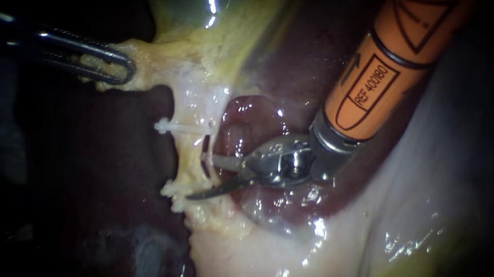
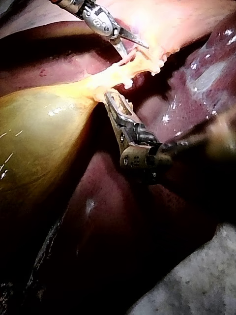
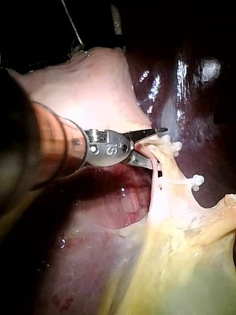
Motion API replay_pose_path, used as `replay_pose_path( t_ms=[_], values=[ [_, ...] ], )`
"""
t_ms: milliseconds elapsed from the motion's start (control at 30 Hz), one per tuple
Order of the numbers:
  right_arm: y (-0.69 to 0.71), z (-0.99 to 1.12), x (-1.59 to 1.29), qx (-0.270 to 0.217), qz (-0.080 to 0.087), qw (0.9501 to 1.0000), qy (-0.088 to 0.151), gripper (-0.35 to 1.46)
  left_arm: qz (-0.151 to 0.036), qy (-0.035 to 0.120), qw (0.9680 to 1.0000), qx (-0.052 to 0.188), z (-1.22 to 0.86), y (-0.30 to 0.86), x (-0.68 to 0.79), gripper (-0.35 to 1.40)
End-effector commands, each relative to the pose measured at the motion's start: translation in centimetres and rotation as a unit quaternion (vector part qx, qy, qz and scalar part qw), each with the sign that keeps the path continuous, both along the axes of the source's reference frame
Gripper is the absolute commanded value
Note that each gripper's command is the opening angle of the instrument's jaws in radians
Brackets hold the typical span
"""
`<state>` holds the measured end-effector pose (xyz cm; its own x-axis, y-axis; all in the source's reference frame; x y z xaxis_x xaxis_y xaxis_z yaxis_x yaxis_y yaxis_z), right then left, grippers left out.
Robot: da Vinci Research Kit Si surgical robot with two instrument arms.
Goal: Go to the cutting position left tube
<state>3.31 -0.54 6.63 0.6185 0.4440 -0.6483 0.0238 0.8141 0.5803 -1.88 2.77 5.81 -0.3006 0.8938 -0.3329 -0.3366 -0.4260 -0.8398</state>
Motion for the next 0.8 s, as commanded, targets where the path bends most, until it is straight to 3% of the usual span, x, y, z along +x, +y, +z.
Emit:
replay_pose_path(
  t_ms=[33, 800],
  values=[
    [0.0, 0.0, 0.0, 0.0, 0.0, 1.0, 0.0, 1.33, 0.0, 0.0, 1.0, 0.0, 0.0, 0.0, 0.0, -0.35],
    [0.07, 0.14, -0.18, 0.008, 0.002, 1.0, -0.003, 1.33, 0.0, 0.0, 1.0, 0.0, 0.0, 0.0, 0.0, -0.35]
  ],
)
